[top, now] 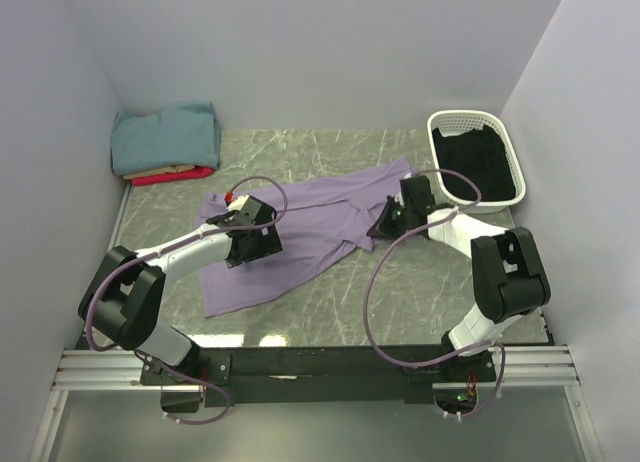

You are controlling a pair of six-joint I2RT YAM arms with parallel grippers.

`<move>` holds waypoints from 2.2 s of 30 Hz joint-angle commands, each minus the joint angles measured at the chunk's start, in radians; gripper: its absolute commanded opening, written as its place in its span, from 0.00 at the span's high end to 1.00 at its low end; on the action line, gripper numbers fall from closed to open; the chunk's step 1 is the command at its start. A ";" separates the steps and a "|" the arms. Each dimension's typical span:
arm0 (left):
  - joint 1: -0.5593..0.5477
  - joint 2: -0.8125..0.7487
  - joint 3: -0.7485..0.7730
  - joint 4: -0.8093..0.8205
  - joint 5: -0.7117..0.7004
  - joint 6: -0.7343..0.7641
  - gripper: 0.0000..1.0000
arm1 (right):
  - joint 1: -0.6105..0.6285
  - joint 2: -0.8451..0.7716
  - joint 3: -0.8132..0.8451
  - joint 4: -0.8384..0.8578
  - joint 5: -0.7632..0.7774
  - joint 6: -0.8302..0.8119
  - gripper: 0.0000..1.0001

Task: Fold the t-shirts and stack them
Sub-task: Fold the tshirt

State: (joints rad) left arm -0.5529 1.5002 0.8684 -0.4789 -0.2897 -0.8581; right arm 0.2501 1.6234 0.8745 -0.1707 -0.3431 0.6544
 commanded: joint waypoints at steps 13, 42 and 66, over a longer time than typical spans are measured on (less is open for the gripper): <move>0.016 -0.031 0.011 -0.012 -0.032 0.008 0.01 | 0.018 0.378 0.642 -0.142 -0.073 -0.044 0.74; 0.047 -0.236 -0.083 -0.329 -0.184 -0.216 0.01 | 0.015 0.090 0.497 -0.171 -0.042 -0.231 0.59; 0.245 -0.196 0.228 -0.491 0.021 0.336 0.01 | 0.015 0.033 0.363 -0.121 -0.123 -0.216 0.58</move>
State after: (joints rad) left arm -0.3267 1.3602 0.9737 -0.8833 -0.2260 -0.6979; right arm 0.2623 1.7134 1.2579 -0.3344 -0.4404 0.4465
